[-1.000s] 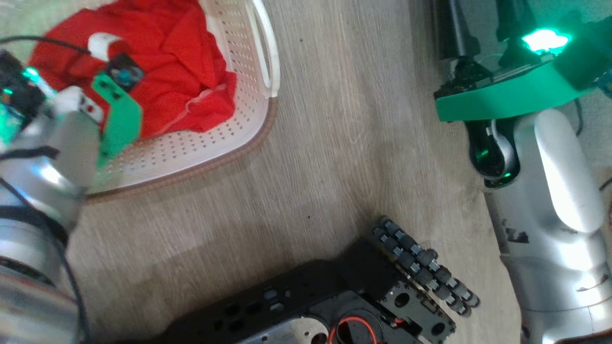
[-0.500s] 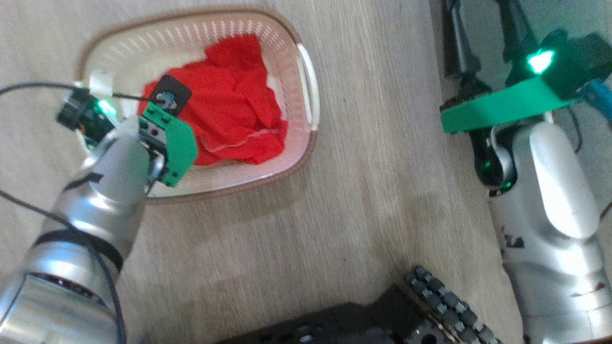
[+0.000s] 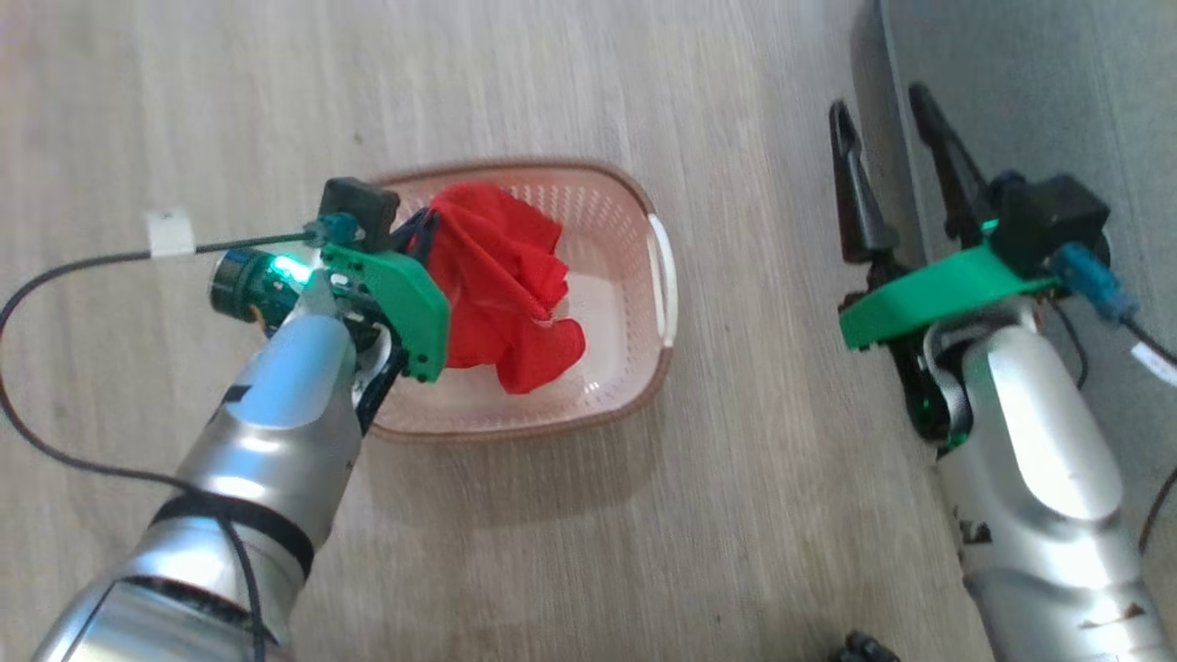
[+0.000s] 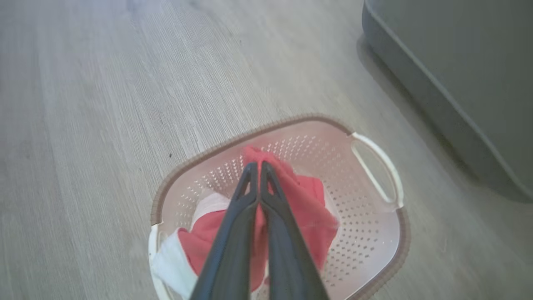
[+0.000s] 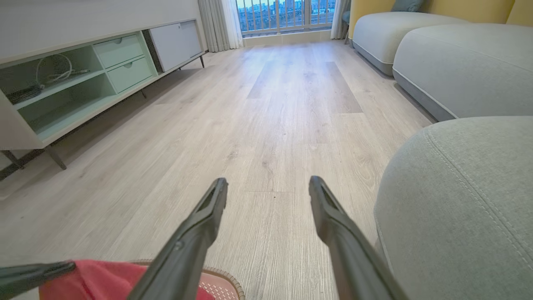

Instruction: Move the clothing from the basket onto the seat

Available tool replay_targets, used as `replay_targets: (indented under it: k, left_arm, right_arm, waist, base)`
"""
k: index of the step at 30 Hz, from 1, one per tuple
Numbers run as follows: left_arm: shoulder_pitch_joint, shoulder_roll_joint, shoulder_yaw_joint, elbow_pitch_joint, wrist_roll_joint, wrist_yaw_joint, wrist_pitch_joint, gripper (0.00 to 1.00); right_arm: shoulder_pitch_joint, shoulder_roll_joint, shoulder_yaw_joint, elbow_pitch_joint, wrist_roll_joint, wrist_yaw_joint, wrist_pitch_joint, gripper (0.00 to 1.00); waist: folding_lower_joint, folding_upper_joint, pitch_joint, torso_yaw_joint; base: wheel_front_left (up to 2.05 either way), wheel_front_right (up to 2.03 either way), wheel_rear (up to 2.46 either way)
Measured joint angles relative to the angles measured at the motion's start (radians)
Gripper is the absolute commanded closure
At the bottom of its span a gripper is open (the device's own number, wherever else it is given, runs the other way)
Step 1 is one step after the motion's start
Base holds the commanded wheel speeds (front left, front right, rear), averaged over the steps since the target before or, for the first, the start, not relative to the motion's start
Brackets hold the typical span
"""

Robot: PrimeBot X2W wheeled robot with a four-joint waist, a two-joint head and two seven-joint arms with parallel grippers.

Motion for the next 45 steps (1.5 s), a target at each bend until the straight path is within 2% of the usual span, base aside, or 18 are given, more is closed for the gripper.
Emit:
replay_targets:
  k: [8,18,25,29,38,45]
  left_arm:
    - [0.069,-0.004,0.047,-0.227,-0.095,0.004,0.0,1.0]
    - [0.144,-0.004,0.047,-0.472,-0.145,0.055,-0.001,1.0]
    - [0.142,-0.004,0.004,-0.631,-0.151,0.068,0.0,1.0]
    - [0.113,-0.003,-0.014,-0.722,-0.153,0.091,0.029,1.0]
    - [0.083,-0.003,-0.022,-0.794,-0.163,0.109,0.063,1.0]
    - [0.085,-0.003,-0.036,-0.799,-0.168,0.116,0.063,1.0]
  right_arm:
    - [0.082,-0.002,-0.013,0.042,-0.008,0.0,0.0,0.0]
    - [0.166,-0.002,-0.026,0.072,-0.005,0.0,0.0,0.0]
    - [0.203,-0.005,-0.031,0.082,0.002,0.0,0.0,0.0]
    - [0.233,-0.005,-0.031,0.091,0.003,0.0,0.0,0.0]
    - [0.245,-0.005,-0.018,0.091,0.012,0.0,0.0,0.0]
    - [0.237,-0.008,0.081,-0.038,0.062,0.0,0.0,0.0]
  waist:
    - [0.0,0.0,-0.138,0.052]
    - [0.0,0.0,-0.268,0.099]
    - [0.0,-0.0001,-0.335,0.12]
    - [0.0,0.0,-0.368,0.124]
    - [0.0,-0.0001,-0.385,0.11]
    - [0.0001,-0.0001,-0.386,0.108]
  base:
    - [0.0,0.0,0.0]
    - [0.0,0.0,0.0]
    - [0.0,0.0,0.0]
    - [0.0,0.0,0.0]
    - [0.0,0.0,0.0]
    - [0.0,0.0,0.0]
